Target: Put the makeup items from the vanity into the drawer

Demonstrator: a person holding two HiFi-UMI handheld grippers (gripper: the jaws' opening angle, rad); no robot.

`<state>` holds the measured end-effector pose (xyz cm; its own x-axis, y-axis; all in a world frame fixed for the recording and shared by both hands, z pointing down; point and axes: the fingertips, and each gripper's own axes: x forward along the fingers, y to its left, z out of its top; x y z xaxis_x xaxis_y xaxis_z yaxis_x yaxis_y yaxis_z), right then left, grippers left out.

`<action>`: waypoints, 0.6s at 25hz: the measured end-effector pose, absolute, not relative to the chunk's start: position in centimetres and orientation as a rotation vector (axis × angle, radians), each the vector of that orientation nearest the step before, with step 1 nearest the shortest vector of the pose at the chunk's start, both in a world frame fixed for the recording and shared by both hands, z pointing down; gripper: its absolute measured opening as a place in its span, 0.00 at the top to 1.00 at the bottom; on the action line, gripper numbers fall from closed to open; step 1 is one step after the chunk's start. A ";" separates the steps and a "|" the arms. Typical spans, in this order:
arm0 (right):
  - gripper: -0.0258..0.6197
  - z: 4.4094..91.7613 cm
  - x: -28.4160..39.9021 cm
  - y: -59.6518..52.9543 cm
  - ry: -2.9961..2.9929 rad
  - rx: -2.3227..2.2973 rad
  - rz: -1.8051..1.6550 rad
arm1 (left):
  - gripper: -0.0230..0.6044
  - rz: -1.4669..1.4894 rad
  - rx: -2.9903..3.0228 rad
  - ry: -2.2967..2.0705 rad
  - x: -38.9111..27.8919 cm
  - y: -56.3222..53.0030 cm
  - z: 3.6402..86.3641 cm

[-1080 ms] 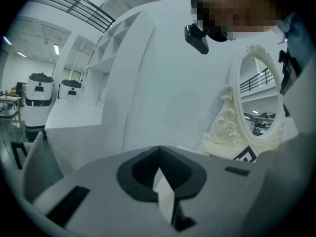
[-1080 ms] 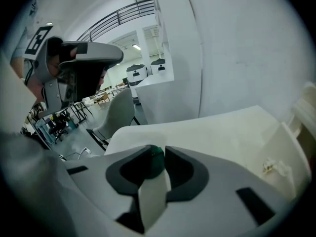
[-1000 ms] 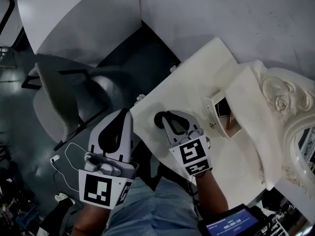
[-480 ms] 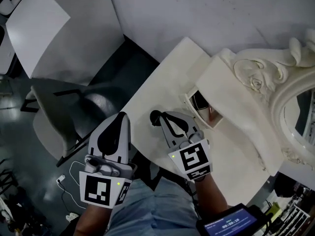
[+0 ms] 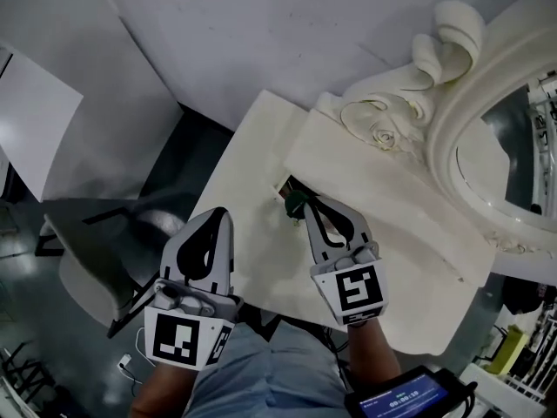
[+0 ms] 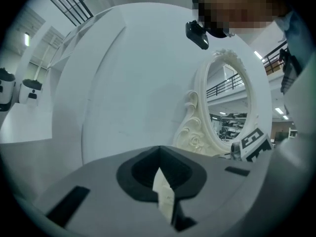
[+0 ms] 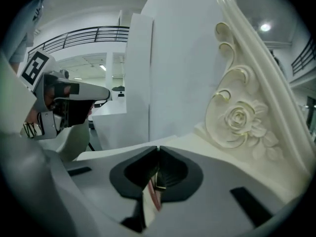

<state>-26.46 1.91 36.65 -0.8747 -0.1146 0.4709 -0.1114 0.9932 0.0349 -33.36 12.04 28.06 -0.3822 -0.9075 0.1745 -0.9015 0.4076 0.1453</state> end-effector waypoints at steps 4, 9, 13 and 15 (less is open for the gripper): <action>0.94 38.0 -25.2 0.5 -2.618 0.244 -0.002 | 0.97 -0.011 1.644 -2.380 -32.9 10.3 28.7; 0.94 39.8 -24.1 -0.1 -2.573 0.296 -0.039 | 0.97 0.012 1.675 -2.322 -32.4 8.7 29.9; 0.93 41.4 -23.0 -0.4 -2.497 0.300 -0.108 | 0.97 0.025 1.694 -2.278 -31.8 7.8 30.8; 0.86 42.2 -22.4 -0.6 -2.465 0.331 -0.100 | 0.97 0.029 1.704 -2.261 -31.5 7.5 31.2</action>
